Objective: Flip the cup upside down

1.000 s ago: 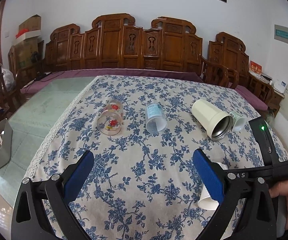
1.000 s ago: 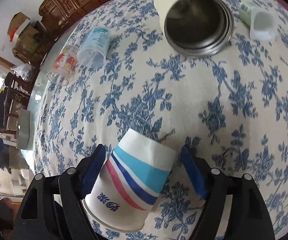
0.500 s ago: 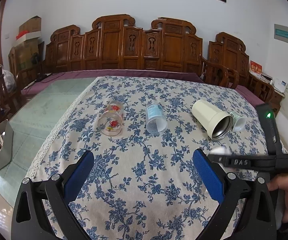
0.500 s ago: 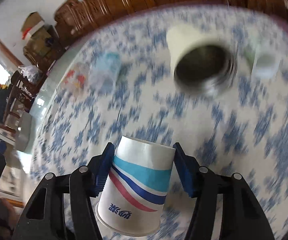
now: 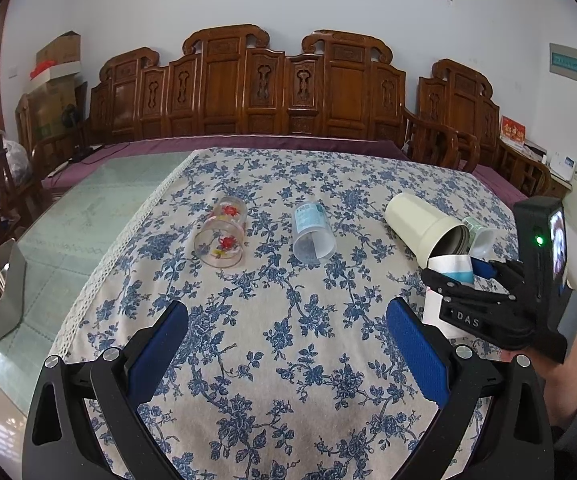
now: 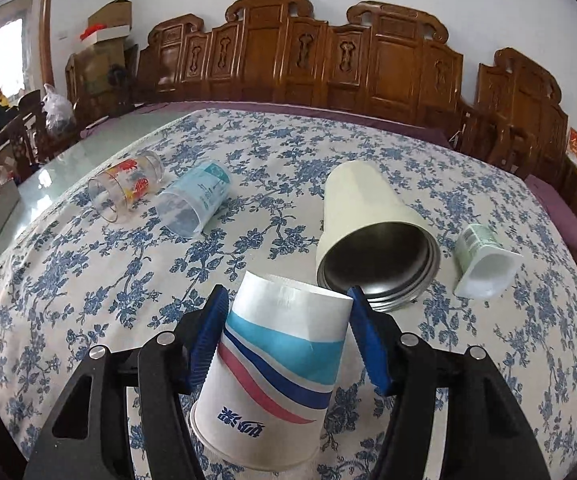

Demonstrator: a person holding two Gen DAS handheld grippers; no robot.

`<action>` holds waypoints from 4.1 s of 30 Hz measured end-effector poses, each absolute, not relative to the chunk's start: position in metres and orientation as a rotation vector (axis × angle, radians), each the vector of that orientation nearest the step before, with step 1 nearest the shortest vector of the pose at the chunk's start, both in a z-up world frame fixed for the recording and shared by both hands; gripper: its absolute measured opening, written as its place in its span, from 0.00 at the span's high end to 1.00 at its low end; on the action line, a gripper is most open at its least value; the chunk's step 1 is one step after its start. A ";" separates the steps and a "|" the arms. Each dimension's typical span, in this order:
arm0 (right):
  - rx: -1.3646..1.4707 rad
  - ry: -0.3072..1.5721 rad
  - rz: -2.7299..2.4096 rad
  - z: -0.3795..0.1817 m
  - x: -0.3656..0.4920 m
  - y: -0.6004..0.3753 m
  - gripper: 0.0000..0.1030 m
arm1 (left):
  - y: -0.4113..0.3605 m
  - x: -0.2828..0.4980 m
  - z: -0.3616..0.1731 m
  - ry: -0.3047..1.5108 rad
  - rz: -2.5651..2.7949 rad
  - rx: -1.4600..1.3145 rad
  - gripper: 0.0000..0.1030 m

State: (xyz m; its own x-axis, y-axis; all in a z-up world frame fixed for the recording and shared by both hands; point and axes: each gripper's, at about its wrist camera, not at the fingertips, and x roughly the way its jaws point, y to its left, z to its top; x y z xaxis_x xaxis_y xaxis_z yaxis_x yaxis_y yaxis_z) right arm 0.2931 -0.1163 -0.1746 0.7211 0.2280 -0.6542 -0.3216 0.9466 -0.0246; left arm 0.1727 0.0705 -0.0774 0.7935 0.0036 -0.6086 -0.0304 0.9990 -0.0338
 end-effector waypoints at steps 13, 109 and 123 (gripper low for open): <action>-0.117 0.726 0.335 -0.183 0.250 -0.122 0.41 | 0.067 0.172 -0.079 0.653 0.013 -0.032 0.07; 0.055 0.409 0.247 -0.038 0.024 -0.225 0.02 | -0.005 0.006 0.018 0.470 -0.011 0.007 0.07; 0.056 0.409 0.246 -0.038 0.024 -0.224 0.02 | -0.005 0.005 0.019 0.467 -0.009 0.010 0.07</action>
